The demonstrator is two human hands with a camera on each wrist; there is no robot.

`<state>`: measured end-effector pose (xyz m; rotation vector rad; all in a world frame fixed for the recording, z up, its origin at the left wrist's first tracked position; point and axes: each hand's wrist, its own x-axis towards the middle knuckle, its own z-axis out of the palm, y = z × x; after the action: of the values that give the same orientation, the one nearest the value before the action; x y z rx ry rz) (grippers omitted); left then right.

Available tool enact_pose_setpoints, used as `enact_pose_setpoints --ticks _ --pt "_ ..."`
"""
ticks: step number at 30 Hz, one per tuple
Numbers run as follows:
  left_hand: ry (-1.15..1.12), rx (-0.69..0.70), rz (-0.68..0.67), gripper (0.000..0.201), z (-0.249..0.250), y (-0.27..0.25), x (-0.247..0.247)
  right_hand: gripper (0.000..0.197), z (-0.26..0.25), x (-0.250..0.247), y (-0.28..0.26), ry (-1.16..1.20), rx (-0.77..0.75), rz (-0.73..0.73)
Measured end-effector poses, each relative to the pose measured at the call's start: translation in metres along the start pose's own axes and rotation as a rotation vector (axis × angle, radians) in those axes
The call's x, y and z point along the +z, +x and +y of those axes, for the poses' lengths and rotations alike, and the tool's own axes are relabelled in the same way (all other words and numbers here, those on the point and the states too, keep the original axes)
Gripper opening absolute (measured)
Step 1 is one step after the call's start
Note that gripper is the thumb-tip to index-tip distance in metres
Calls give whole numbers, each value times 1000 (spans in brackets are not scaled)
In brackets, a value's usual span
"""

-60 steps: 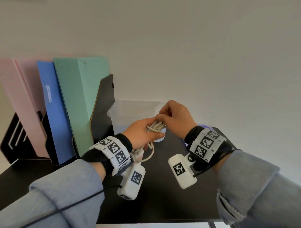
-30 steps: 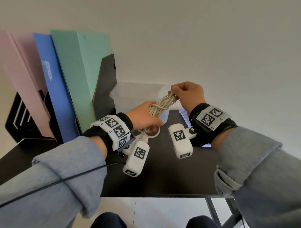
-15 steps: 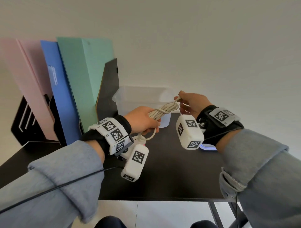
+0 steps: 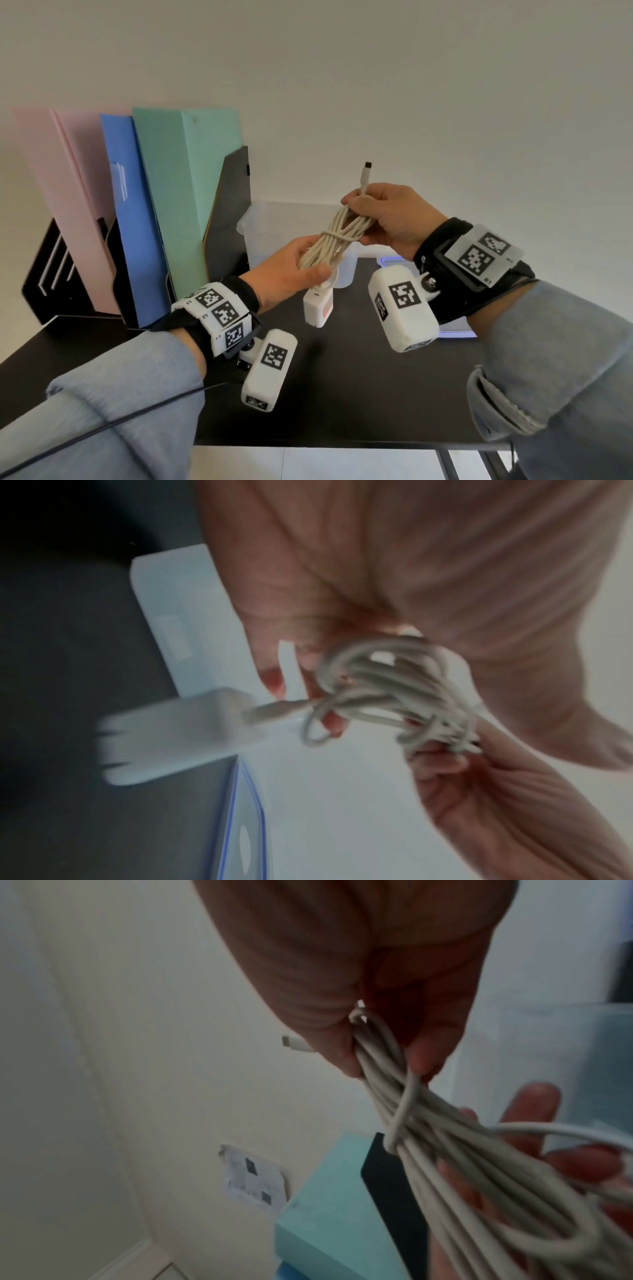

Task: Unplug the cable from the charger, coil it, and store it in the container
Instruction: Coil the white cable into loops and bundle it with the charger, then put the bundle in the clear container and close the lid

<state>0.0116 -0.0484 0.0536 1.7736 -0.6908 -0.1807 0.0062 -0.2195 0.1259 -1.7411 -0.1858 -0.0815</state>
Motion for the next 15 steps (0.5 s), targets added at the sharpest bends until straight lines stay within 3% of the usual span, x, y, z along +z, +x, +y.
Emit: enact_pose_setpoints --ticks 5,8,10,13,15 --pt "247 -113 -17 106 -21 -2 -4 13 -26 -1 4 33 -98 48" --pt "162 -169 75 102 -22 1 2 12 -38 1 8 114 -117 67" --pt "68 -152 135 88 -18 3 8 11 -45 2 11 196 -128 69" --pt "-158 -170 178 48 -10 6 10 12 -53 3 17 317 -132 61" --pt "-237 -143 206 35 -3 9 3 13 -54 1 23 389 -123 78"
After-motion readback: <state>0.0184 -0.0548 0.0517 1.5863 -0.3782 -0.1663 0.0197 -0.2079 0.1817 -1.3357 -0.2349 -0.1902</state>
